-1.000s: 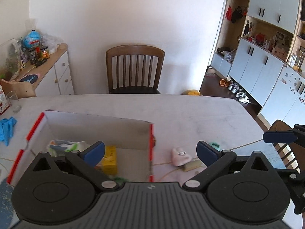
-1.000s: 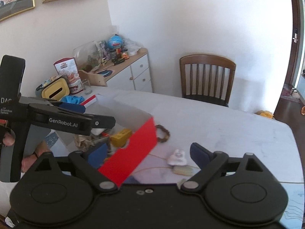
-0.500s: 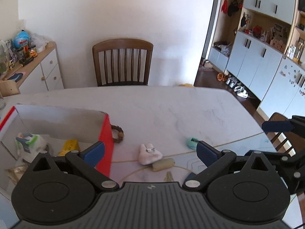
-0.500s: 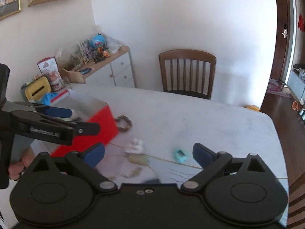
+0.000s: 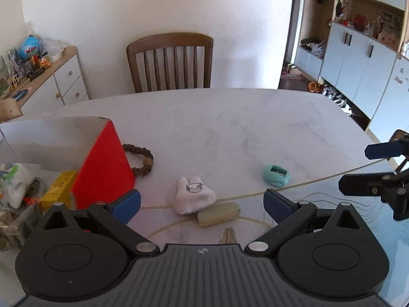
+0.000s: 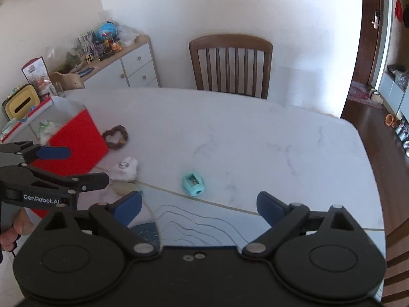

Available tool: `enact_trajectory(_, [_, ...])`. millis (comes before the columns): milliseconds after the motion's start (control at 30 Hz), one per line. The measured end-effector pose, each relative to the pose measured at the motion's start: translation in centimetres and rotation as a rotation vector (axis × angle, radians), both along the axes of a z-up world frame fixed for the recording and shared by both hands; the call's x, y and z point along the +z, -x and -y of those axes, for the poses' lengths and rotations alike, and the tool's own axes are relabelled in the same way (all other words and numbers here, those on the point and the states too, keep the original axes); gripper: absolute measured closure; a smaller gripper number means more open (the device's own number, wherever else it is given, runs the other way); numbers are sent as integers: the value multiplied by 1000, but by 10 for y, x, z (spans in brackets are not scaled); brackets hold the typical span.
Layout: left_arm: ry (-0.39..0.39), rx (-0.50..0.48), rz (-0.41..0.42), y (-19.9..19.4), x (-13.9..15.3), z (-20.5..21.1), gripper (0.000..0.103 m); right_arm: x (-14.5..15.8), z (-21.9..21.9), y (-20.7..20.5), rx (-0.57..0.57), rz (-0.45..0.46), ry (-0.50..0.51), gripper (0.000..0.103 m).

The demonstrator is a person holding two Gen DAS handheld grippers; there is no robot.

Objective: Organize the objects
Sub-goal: 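Move both grippers back from the box toward the white figurine on the table, then grasp the white plush figurine with the left gripper while the right grasps the teal sharpener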

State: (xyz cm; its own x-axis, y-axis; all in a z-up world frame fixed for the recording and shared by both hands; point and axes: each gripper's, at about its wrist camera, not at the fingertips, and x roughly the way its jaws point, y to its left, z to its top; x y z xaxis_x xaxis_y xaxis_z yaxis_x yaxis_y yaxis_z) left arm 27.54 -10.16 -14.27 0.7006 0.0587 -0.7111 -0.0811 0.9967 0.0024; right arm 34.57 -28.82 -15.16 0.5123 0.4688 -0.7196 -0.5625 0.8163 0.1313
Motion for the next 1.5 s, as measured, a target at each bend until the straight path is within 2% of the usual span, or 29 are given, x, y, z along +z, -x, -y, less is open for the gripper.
enact_trajectory(333, [21, 64, -59, -45, -26, -6, 0, -36, -20, -25, 54, -30, 18, 15])
enact_trajectory(733, [59, 63, -110, -56, -51, -13, 3, -60, -37, -44, 81, -62, -7, 31])
enact_trajectory(900, [60, 62, -127, -58, -55, -13, 21, -64, -41, -45, 97, -63, -8, 40])
enact_trajectory(1133, [50, 55, -121, -58, -55, -13, 39, -66, -47, -47, 108, -53, -12, 53])
enact_trajectory(1200, [46, 56, -118, -58, -55, -13, 50, -66, -48, -47, 111, -46, -8, 57])
enact_trajectory(1400, [21, 27, -116, -57, -52, -10, 54, -66, -47, -47, 79, -39, -5, 72])
enact_trajectory(1500, [24, 18, -115, -58, -49, -9, 55, -65, -46, -46, 70, -35, -5, 72])
